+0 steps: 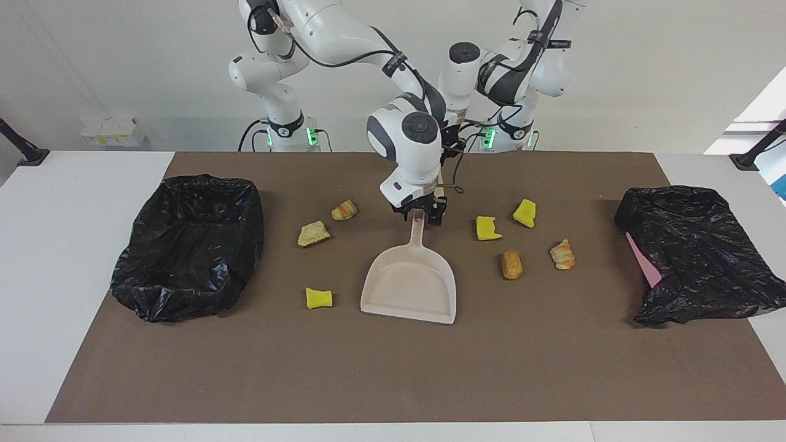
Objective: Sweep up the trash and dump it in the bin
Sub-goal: 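Grasp the beige dustpan handle with the right gripper, then grasp the beige brush handle with the left gripper, then sweep bread chunks into the dustpan with the brush in the left gripper, then sweep yellow sponges into the dustpan with the left gripper's brush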
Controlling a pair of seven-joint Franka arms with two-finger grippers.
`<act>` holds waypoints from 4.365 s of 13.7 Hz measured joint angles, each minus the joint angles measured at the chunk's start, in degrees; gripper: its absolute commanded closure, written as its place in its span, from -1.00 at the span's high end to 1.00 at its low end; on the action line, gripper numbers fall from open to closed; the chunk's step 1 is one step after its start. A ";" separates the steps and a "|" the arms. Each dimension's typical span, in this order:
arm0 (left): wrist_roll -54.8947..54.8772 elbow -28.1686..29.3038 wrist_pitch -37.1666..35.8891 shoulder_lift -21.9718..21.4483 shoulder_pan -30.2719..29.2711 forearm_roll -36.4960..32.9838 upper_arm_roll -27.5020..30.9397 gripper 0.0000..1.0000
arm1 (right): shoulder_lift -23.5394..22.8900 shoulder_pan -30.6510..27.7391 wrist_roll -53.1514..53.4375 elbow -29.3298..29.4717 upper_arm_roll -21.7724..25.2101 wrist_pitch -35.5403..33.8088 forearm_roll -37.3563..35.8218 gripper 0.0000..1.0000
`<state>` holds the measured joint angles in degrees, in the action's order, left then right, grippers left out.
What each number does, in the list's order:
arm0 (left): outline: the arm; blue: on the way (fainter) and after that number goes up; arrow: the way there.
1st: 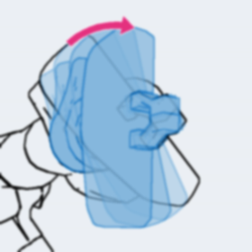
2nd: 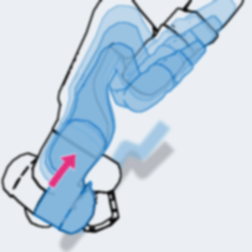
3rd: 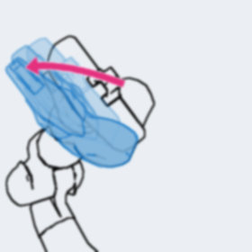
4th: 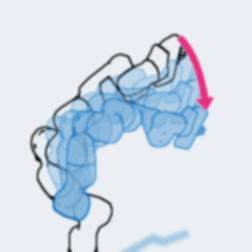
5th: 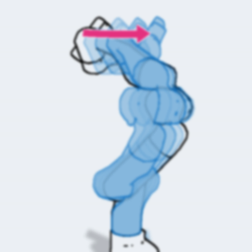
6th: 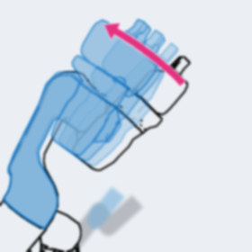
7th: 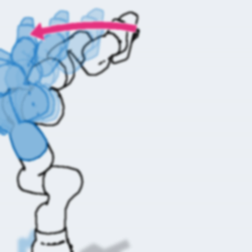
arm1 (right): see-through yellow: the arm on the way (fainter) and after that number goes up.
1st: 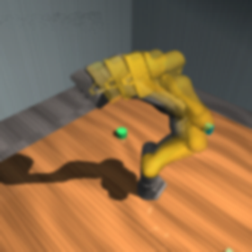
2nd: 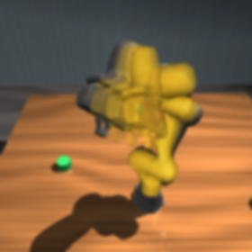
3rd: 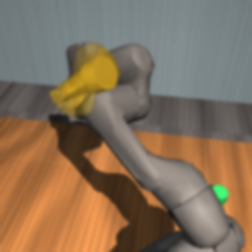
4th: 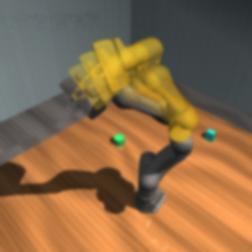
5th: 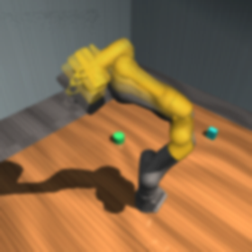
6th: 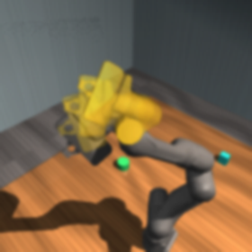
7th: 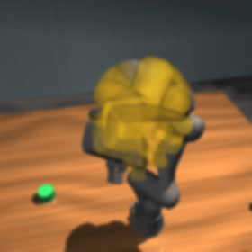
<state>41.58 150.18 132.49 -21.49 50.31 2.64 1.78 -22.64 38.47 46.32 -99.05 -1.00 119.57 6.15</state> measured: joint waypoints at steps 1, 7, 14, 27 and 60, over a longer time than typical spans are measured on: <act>-0.12 -0.83 -1.92 -0.62 -1.87 0.00 0.04 -1.00 | 0.00 0.00 0.18 -0.02 0.00 0.00 0.03 -0.98; -2.30 -3.14 -12.61 -3.41 -12.97 -0.02 0.15 -1.00 | 1.60 0.04 -0.51 0.13 -0.07 -0.02 0.05 -1.00; -3.91 -3.98 -19.36 -3.42 -32.49 -5.01 0.18 -1.00 | 11.46 -4.70 -24.60 0.08 0.06 -8.95 -0.17 -1.00; -33.46 -3.98 -5.53 7.07 -48.94 -6.03 -1.08 -1.00 | 12.66 -14.16 -102.49 -4.93 0.28 -8.07 -8.99 -1.00; -12.18 -15.22 -22.57 6.18 -17.12 6.51 -1.47 -1.00 | 13.10 -11.21 -106.43 -16.49 -0.03 0.71 -16.76 -1.00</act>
<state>29.41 134.96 109.91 -15.31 33.20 9.15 0.32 -9.53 27.26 -60.11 -115.55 -1.03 120.28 -10.61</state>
